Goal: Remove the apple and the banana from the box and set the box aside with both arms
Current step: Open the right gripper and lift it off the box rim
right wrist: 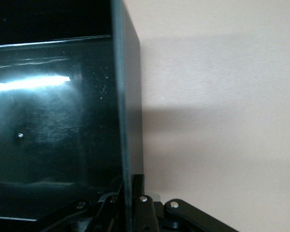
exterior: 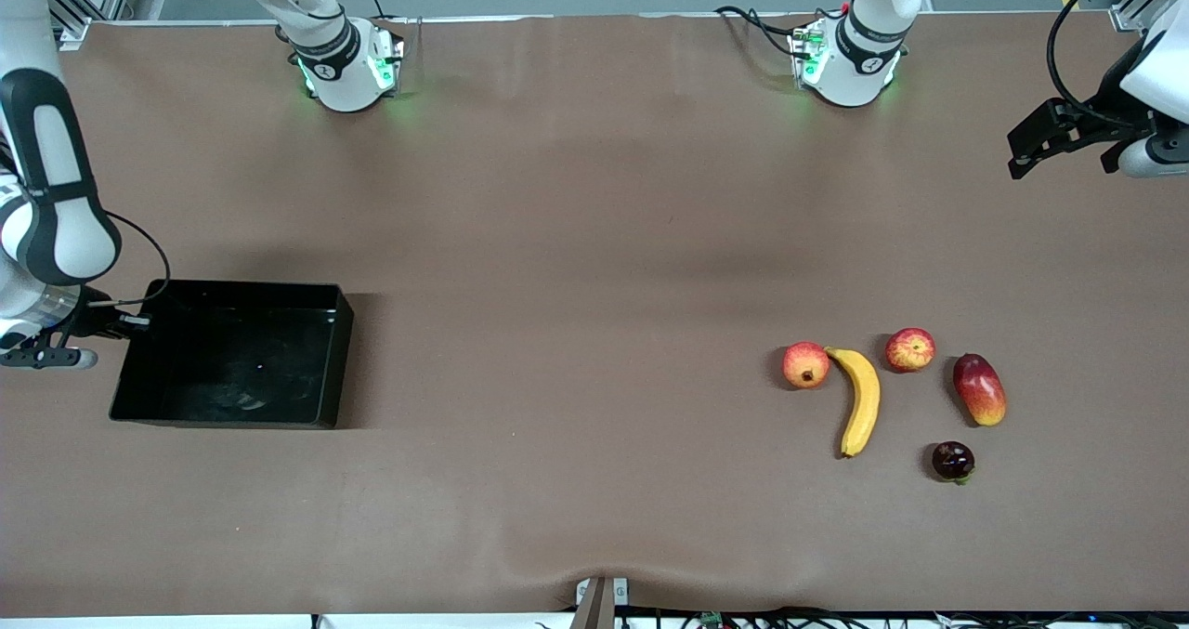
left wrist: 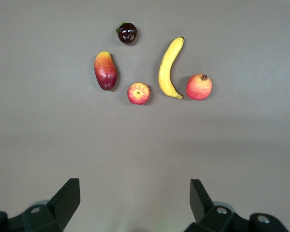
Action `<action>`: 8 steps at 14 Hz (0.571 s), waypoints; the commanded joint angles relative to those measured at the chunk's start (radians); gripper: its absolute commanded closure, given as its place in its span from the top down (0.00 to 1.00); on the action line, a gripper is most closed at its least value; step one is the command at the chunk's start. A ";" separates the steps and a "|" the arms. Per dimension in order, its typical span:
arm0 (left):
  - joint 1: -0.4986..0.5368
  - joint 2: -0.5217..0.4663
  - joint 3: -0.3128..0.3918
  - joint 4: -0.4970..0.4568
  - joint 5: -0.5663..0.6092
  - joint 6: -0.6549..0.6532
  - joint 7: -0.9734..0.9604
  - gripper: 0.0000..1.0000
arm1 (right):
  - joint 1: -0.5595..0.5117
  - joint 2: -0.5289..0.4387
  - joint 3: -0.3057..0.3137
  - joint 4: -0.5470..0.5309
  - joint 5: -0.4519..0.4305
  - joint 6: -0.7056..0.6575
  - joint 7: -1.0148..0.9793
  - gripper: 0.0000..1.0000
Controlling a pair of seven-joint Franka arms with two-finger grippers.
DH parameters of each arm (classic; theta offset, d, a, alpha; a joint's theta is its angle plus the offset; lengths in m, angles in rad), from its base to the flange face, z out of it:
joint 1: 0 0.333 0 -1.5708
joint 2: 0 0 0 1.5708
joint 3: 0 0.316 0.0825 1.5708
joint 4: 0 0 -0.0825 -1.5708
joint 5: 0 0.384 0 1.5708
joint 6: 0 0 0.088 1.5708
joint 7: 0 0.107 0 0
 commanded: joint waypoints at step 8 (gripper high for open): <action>0.005 -0.011 -0.002 -0.018 -0.017 0.019 -0.011 1.00 | -0.075 0.020 0.026 0.071 0.043 -0.004 -0.110 1.00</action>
